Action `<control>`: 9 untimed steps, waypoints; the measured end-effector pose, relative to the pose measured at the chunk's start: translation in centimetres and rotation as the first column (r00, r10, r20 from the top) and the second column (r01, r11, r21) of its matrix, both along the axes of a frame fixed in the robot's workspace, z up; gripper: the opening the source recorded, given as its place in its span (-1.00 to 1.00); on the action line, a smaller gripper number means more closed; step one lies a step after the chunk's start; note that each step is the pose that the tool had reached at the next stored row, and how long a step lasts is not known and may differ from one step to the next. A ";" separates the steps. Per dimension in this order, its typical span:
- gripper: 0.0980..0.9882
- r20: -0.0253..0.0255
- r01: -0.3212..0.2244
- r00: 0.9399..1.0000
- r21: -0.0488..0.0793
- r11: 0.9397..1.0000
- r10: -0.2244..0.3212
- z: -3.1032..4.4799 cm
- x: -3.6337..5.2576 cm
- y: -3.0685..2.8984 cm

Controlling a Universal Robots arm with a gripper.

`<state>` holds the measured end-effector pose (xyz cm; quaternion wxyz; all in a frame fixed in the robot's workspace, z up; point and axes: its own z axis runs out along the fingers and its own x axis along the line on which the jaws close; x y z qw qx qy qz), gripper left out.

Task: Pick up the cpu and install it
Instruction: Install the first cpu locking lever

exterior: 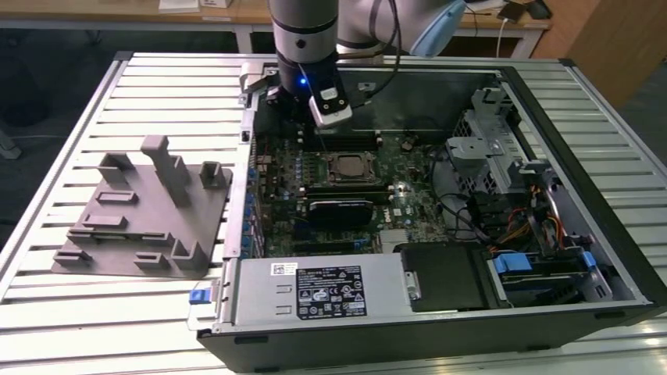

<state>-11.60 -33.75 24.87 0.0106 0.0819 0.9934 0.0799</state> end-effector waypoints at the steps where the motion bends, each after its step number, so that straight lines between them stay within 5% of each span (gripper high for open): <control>1: -0.98 0.000 0.000 1.000 0.005 1.000 0.000 -0.01 -0.06 0.00; 4: -0.98 0.000 -0.002 1.000 0.025 1.000 0.002 -0.04 -0.23 0.00; 9: -0.98 0.000 -0.004 1.000 0.080 0.997 0.004 -0.05 -0.28 0.00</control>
